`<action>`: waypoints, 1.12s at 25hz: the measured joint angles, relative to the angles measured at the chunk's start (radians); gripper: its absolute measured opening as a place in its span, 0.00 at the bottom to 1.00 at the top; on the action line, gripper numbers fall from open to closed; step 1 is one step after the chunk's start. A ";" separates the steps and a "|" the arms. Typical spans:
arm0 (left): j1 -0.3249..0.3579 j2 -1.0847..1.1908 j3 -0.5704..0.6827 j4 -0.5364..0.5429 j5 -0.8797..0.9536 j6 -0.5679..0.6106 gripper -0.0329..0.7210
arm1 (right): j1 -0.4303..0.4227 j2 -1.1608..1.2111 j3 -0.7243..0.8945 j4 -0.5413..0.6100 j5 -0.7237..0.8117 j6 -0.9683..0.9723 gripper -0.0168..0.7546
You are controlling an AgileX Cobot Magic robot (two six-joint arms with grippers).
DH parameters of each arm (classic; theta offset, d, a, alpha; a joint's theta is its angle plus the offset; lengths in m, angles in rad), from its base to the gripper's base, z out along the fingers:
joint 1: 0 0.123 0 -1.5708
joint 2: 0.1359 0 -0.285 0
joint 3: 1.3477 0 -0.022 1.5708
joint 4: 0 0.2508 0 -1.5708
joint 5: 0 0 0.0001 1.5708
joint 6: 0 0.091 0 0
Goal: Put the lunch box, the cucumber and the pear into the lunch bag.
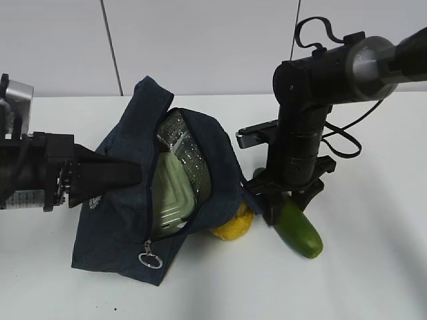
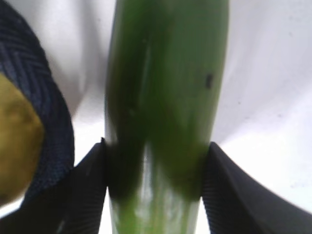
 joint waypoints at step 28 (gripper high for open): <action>0.000 0.000 0.000 0.000 0.000 0.000 0.02 | -0.002 -0.298 -0.159 0.601 0.091 -0.340 0.55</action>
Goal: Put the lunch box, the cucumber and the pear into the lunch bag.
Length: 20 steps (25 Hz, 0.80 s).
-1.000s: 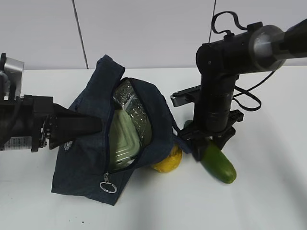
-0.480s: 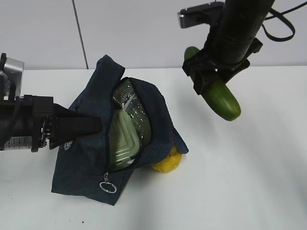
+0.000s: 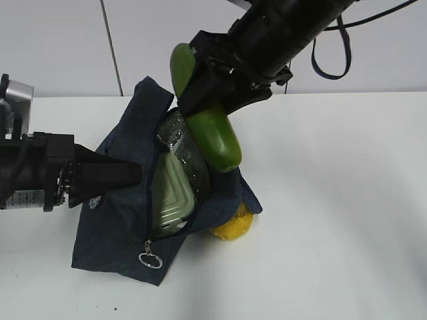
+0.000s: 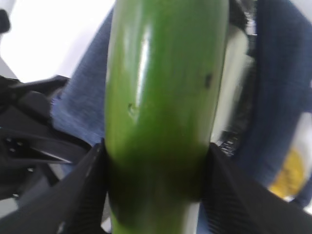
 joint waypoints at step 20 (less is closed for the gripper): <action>0.000 0.000 0.000 0.000 0.018 0.000 0.02 | 0.002 0.296 0.000 0.359 -0.067 -0.034 0.55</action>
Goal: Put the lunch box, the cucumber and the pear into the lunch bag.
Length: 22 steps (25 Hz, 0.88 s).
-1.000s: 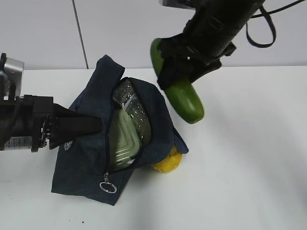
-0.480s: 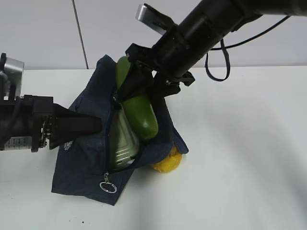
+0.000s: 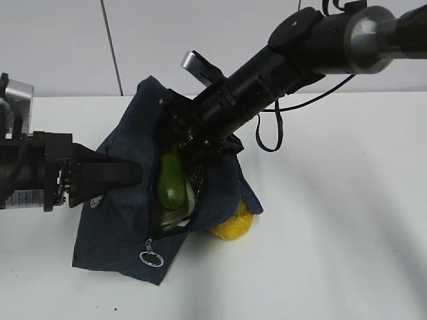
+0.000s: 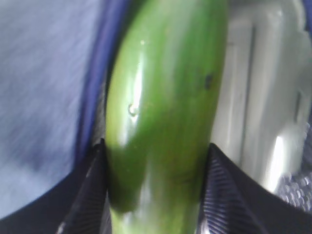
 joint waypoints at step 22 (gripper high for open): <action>0.000 0.000 0.000 0.000 -0.022 0.000 0.02 | -0.008 -0.153 -0.094 -0.320 0.135 -0.091 0.68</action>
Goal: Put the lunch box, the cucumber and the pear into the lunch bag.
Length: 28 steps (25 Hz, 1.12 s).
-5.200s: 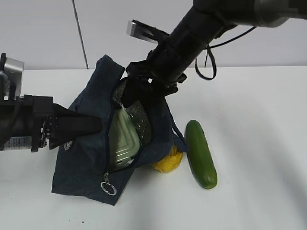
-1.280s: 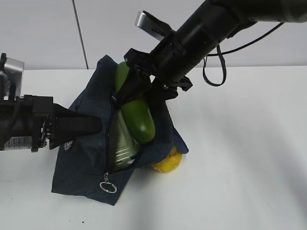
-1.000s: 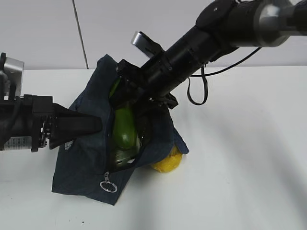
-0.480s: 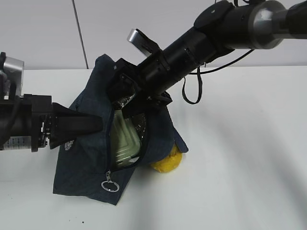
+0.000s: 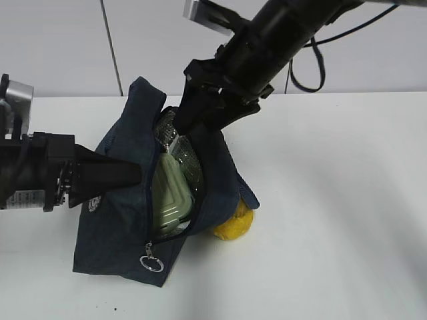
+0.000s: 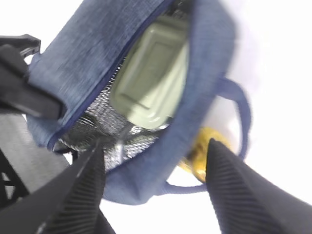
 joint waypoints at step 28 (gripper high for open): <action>0.000 0.006 -0.039 -0.001 -0.217 0.000 0.02 | 0.000 -0.529 0.708 -0.061 -0.430 -0.334 0.63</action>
